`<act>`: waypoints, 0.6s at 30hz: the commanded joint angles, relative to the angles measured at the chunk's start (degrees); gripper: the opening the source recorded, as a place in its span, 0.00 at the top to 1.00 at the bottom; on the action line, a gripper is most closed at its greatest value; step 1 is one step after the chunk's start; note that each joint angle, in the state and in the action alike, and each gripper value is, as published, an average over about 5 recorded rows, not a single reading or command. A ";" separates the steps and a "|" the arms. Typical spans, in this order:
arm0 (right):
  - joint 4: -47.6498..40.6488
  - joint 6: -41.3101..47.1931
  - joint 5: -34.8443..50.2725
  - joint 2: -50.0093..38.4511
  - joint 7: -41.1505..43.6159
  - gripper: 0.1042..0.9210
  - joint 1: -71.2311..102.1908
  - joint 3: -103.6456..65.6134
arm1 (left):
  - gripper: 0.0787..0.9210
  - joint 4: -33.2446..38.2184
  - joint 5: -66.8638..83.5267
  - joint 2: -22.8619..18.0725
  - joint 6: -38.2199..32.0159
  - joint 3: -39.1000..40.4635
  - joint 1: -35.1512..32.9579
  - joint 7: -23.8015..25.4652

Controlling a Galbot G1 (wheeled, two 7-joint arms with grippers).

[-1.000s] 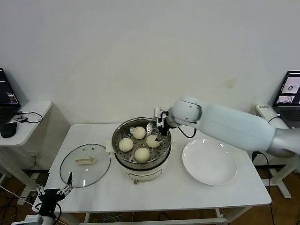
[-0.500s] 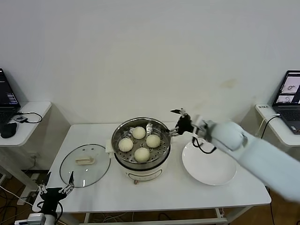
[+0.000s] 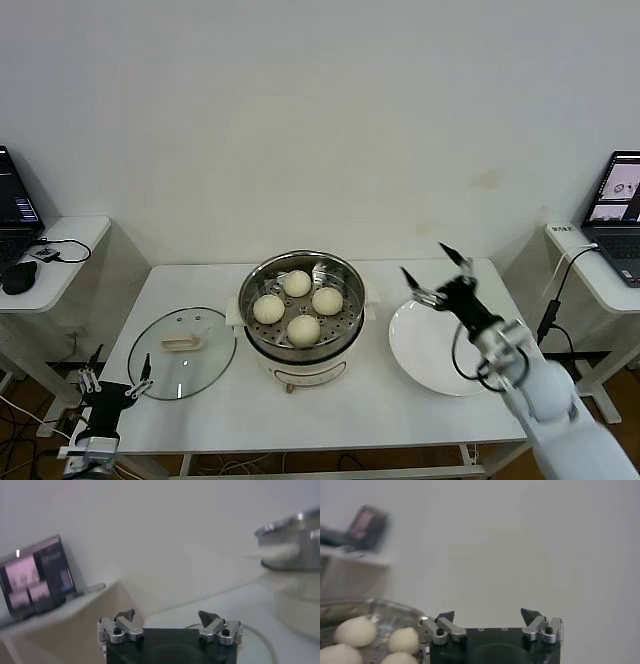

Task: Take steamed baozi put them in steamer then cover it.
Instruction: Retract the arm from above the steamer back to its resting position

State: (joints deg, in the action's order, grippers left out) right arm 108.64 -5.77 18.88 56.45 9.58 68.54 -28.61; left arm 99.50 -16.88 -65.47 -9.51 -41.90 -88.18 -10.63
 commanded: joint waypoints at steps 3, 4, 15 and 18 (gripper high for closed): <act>4.78 -12.05 -3.20 15.40 -0.83 0.12 26.04 -23.56 | 0.12 -12.76 -49.63 4.51 -6.36 3.80 7.64 -7.39; 4.94 -12.33 -3.24 15.89 -0.87 0.12 26.51 -24.05 | 0.12 -13.24 -50.06 4.66 -6.43 4.32 8.28 -7.42; 5.59 -12.38 -4.27 18.23 -0.49 0.12 29.10 -25.55 | 0.12 -19.59 -50.30 5.85 -6.81 7.36 15.16 -6.30; 5.83 -12.29 -4.29 18.56 -0.36 0.12 29.30 -25.66 | 0.12 -21.03 -50.24 6.05 -6.87 7.68 16.05 -6.00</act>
State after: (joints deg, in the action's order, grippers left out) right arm 113.42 -15.91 15.45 71.36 9.16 93.60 -50.83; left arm 85.09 -58.23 -60.42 -15.20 -36.09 -77.31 -15.82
